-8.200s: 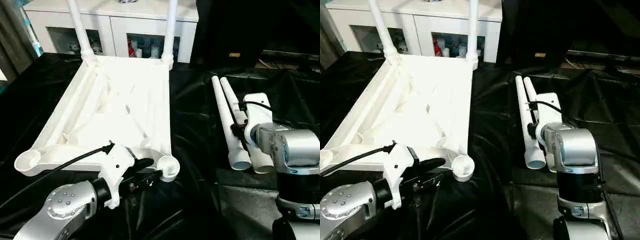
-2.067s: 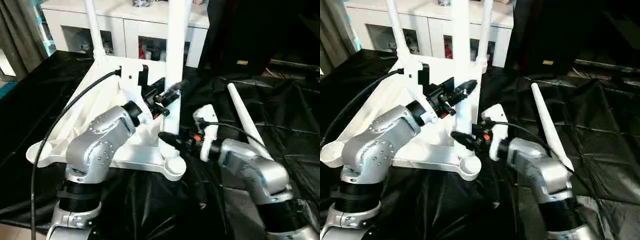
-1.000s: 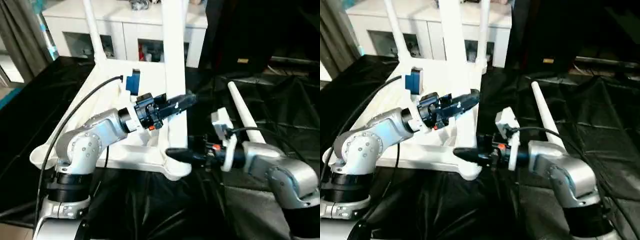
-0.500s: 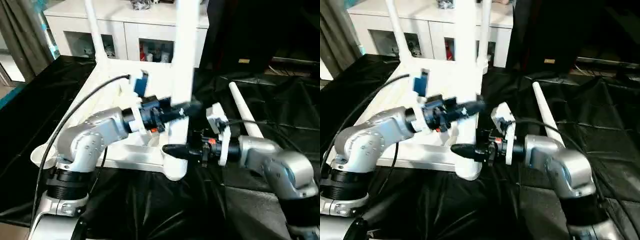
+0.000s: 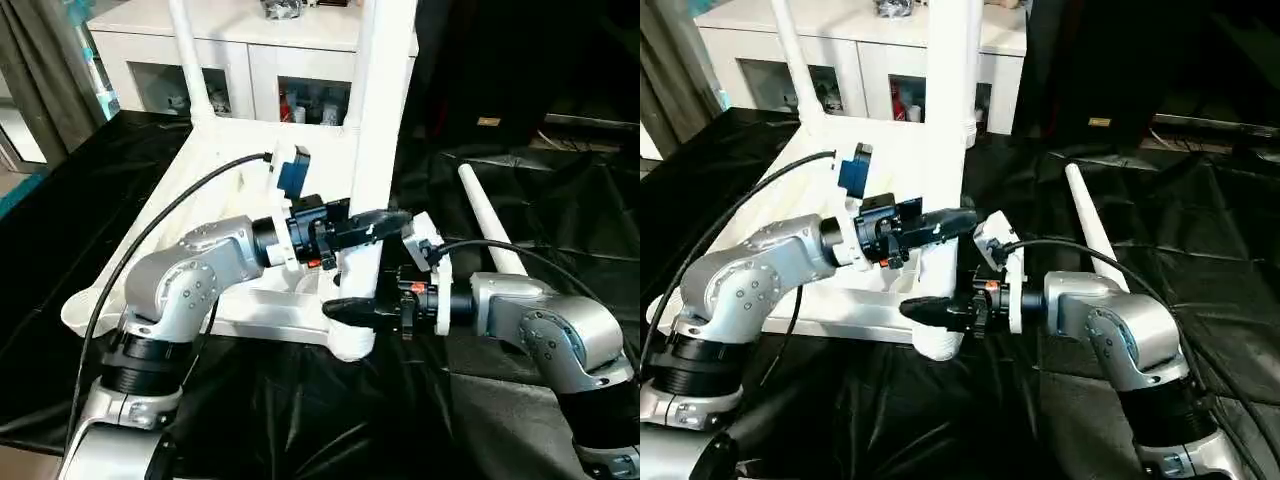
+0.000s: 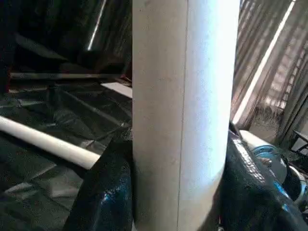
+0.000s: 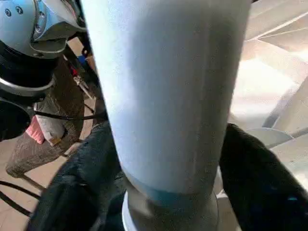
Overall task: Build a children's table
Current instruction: Pick table leg
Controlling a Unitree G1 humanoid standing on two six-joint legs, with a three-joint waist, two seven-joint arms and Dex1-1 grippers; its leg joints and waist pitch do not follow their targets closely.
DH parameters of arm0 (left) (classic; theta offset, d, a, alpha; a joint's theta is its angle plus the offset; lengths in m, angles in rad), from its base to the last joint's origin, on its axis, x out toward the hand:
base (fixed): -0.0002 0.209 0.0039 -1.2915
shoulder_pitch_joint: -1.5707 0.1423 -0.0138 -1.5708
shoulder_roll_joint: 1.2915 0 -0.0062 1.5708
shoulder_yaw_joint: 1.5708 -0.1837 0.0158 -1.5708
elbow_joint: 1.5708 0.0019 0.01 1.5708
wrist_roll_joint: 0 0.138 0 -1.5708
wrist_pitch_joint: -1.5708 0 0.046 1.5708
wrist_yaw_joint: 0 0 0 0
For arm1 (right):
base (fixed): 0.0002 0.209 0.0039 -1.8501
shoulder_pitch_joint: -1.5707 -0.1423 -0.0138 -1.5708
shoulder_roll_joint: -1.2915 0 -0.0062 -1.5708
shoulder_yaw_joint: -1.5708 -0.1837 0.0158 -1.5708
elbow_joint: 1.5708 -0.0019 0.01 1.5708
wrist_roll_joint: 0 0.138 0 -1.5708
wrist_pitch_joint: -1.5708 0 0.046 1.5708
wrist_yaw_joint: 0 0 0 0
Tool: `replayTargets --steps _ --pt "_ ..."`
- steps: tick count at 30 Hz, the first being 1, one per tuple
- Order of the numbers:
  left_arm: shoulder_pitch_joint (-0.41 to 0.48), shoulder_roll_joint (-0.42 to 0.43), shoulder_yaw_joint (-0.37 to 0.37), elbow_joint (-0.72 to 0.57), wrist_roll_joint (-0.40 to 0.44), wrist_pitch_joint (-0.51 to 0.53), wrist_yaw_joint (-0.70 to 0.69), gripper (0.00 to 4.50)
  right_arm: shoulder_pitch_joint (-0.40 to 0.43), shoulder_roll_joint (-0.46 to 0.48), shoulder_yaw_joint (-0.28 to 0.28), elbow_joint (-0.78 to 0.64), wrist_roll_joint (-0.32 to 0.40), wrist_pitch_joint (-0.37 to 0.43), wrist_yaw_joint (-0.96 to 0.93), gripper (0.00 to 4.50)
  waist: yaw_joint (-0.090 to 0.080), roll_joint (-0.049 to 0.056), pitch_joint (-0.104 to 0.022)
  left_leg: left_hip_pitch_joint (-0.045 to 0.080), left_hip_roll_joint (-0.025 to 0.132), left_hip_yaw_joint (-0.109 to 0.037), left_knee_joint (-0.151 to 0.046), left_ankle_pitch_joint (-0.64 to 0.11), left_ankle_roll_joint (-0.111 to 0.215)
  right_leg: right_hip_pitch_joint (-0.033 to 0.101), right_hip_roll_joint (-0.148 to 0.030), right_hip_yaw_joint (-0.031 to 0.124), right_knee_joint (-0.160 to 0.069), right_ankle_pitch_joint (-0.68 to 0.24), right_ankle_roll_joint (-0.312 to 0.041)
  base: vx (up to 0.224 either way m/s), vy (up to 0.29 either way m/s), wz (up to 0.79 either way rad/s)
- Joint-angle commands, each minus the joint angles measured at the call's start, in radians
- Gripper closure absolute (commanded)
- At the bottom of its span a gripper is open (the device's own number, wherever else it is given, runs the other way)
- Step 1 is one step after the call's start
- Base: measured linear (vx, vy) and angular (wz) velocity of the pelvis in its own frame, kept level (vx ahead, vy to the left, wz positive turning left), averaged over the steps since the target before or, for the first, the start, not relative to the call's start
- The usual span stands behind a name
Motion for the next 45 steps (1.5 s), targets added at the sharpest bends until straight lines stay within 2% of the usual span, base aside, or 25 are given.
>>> replayTargets --steps 1,10,15,16,17,18,29,30,36,45 --pt "-0.025 0.001 -0.006 0.005 0.003 -0.011 -0.008 2.64 -0.014 -0.005 0.002 0.005 0.001 0.012 0.000 1.81 0.004 -0.006 -0.075 0.020 0.059 -0.024 -0.060 -0.122 0.001 0.038 -0.098 0.051 -0.082 -0.099 -0.204 0.000 0.000 0.00" --pt "-0.019 -0.003 -0.012 0.001 0.008 -0.011 -0.021 2.64 -0.017 -0.002 0.002 0.010 -0.002 0.011 -0.001 2.46 0.003 -0.004 -0.075 0.021 0.059 -0.023 -0.060 -0.128 -0.001 0.037 -0.097 0.051 -0.082 -0.096 -0.209 0.000 0.000 0.00" --pt "-0.018 -0.007 -0.016 0.002 0.009 -0.013 -0.020 2.64 -0.015 -0.003 0.007 0.009 -0.018 -0.012 -0.001 2.51 0.003 -0.003 -0.075 0.021 0.060 -0.024 -0.060 -0.129 -0.001 0.037 -0.098 0.051 -0.082 -0.095 -0.211 0.000 0.000 0.00" --pt "-0.017 -0.008 -0.016 0.003 0.010 -0.014 -0.020 2.64 -0.014 -0.002 0.008 0.010 -0.025 -0.021 -0.004 1.97 0.003 -0.004 -0.075 0.020 0.060 -0.023 -0.060 -0.131 -0.002 0.038 -0.099 0.052 -0.082 -0.097 -0.210 0.000 0.000 0.00" --pt "-0.016 -0.008 -0.017 0.004 0.011 -0.015 -0.020 2.64 -0.013 -0.001 0.009 0.009 -0.029 -0.026 -0.006 1.84 0.003 -0.004 -0.075 0.021 0.060 -0.024 -0.060 -0.133 -0.003 0.038 -0.099 0.052 -0.082 -0.100 -0.209 0.000 0.000 0.00" --pt "-0.017 -0.008 -0.018 0.005 0.013 -0.016 -0.020 2.64 -0.013 -0.001 0.008 0.009 -0.029 -0.028 -0.005 1.84 0.003 -0.002 -0.075 0.021 0.060 -0.024 -0.060 -0.130 -0.002 0.038 -0.099 0.052 -0.082 -0.096 -0.210 0.000 0.000 0.00" --pt "-0.019 -0.009 -0.027 0.011 0.020 -0.021 -0.026 2.64 -0.007 -0.003 0.005 -0.004 -0.019 -0.030 0.004 1.72 0.002 -0.003 -0.075 0.020 0.059 -0.024 -0.060 -0.130 0.001 0.039 -0.098 0.052 -0.083 -0.097 -0.211 0.000 0.000 0.00" --pt "-0.019 -0.008 -0.026 0.010 0.019 -0.020 -0.027 2.64 -0.006 -0.006 0.007 -0.008 -0.013 -0.026 0.008 1.90 0.002 -0.002 -0.075 0.021 0.060 -0.024 -0.061 -0.134 0.000 0.038 -0.097 0.051 -0.082 -0.102 -0.211 0.000 0.000 0.00" --pt "-0.021 -0.008 -0.024 0.010 0.019 -0.019 -0.028 2.64 -0.004 -0.010 0.009 -0.007 -0.008 -0.018 0.013 2.37 0.003 -0.002 -0.076 0.020 0.059 -0.024 -0.059 -0.129 0.002 0.039 -0.098 0.052 -0.081 -0.084 -0.215 0.000 0.000 0.00" --pt "-0.017 -0.010 -0.020 0.012 0.023 -0.024 -0.026 2.64 -0.001 -0.011 0.012 -0.008 -0.008 -0.016 0.016 2.56 0.002 -0.003 -0.076 0.020 0.059 -0.024 -0.059 -0.128 0.003 0.040 -0.097 0.051 -0.081 -0.084 -0.214 0.000 0.000 0.00"
